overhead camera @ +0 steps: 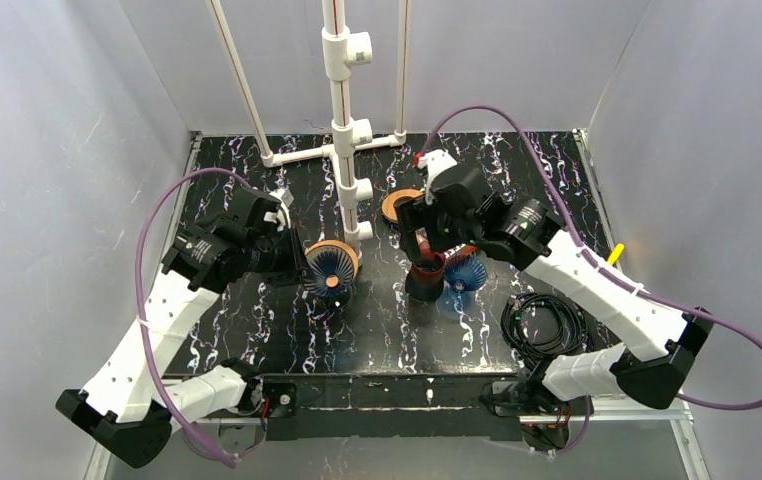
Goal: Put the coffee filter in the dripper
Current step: Pick up the coffee dripper from the center of the board, then place the coffee dripper on the coffee server.
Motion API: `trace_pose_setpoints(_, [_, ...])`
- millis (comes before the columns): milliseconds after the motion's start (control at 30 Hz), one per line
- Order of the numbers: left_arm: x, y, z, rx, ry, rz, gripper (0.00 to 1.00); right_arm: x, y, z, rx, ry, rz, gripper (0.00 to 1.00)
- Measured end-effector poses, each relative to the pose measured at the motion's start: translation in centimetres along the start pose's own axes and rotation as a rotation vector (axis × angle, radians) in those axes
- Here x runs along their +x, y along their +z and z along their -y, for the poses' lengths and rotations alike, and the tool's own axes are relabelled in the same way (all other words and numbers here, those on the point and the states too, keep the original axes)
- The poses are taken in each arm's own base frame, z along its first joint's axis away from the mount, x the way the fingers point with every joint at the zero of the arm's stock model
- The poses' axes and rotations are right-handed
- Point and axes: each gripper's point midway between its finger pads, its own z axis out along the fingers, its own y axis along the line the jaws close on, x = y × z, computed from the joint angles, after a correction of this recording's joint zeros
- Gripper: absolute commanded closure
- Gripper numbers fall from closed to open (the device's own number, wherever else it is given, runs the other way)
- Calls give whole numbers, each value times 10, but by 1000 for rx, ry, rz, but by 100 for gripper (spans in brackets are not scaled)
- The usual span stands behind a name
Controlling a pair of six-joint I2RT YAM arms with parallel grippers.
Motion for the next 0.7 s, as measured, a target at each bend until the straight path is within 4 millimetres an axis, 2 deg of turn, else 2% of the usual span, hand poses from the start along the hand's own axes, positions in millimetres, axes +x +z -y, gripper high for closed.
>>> trace_pose_setpoints(167, [-3, 0, -7, -27, -26, 8, 100, 4, 7, 21, 1, 152, -14, 2])
trace_pose_setpoints(333, [-12, 1, -13, -43, -64, 15, 100, 8, 12, 30, -23, 270, -21, 2])
trace_pose_setpoints(533, [-23, 7, -17, -44, -119, 11, 100, 14, 18, 27, -72, 350, -41, 2])
trace_pose_setpoints(700, [-34, 15, -14, -29, -126, 24, 100, 11, 20, 25, -94, 378, -31, 2])
